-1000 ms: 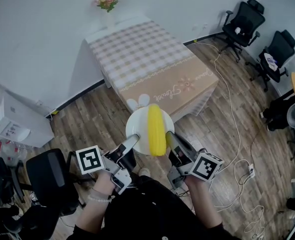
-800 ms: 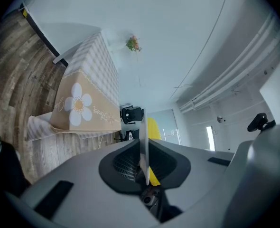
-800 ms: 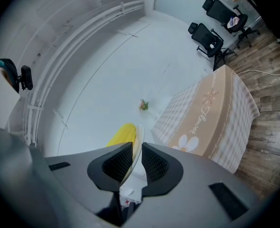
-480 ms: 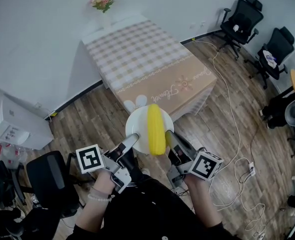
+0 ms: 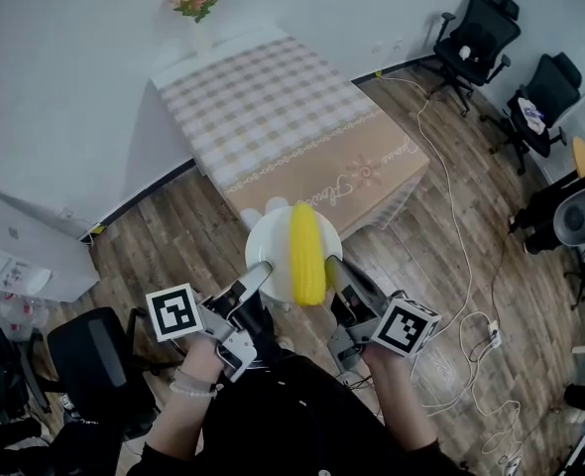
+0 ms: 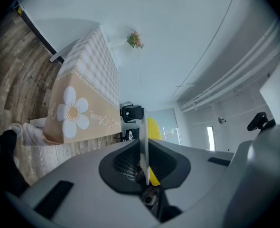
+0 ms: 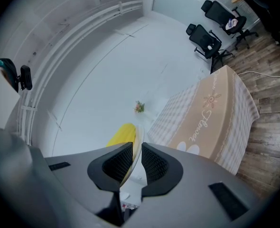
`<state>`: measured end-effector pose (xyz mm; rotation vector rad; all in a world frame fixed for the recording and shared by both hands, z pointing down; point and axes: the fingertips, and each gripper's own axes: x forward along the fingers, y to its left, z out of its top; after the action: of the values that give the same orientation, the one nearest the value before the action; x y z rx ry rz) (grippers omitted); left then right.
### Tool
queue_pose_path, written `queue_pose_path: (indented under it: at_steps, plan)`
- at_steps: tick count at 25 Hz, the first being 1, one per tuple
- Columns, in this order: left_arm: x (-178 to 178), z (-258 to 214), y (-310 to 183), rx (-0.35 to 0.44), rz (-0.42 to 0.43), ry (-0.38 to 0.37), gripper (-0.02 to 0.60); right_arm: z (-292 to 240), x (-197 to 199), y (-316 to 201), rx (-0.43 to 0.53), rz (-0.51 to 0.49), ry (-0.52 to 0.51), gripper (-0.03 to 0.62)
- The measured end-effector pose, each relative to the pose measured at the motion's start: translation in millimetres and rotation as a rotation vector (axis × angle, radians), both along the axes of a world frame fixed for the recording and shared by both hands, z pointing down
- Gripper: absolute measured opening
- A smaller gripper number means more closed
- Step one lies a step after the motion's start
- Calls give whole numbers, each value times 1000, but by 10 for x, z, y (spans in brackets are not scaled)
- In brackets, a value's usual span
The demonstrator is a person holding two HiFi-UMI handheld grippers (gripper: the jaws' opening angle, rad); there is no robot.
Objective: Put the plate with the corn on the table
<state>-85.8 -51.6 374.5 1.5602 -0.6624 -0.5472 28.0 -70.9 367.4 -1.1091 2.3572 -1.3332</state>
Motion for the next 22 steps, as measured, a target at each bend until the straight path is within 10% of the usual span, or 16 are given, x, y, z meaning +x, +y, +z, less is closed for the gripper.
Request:
queue_pose_path:
  at_steps: [22]
  plan:
    - [-41,182,-1260,5,132,-20,40,176,-59,-1119,-27,123,-17,84]
